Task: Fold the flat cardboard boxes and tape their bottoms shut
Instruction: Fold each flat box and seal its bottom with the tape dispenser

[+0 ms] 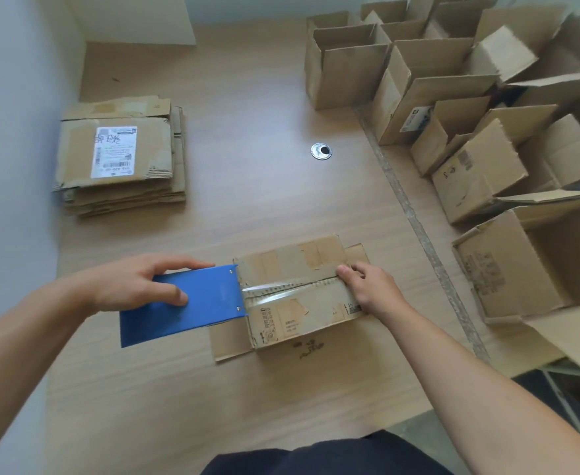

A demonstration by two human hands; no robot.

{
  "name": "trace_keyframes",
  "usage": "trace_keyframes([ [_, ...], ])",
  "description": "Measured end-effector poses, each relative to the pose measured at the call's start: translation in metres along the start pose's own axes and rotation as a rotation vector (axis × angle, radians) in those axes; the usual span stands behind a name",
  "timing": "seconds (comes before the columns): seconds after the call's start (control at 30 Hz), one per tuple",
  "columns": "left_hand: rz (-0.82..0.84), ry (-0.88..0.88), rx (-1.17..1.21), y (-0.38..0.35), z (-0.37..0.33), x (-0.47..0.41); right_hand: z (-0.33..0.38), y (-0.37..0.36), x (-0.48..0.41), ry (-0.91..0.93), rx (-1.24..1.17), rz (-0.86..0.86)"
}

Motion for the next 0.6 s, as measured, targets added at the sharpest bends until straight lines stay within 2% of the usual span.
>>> trace_keyframes([
  [0.33, 0.028, 0.027, 0.038, 0.018, 0.041, 0.022, 0.007, 0.002, 0.01, -0.021, 0.025, -0.007],
  [0.6, 0.033, 0.165, -0.068, 0.011, 0.061, 0.022, 0.007, 0.002, 0.009, -0.059, 0.066, -0.032],
])
Point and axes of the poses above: each hand's wrist, its own x-axis away from the middle knuckle, its own y-axis out of the back of the hand, z = x × y, the point moved 5 cm from there along -x, towards the middle knuckle, and after that the axes turned 10 degrees about -y, right-handed, at the moved point
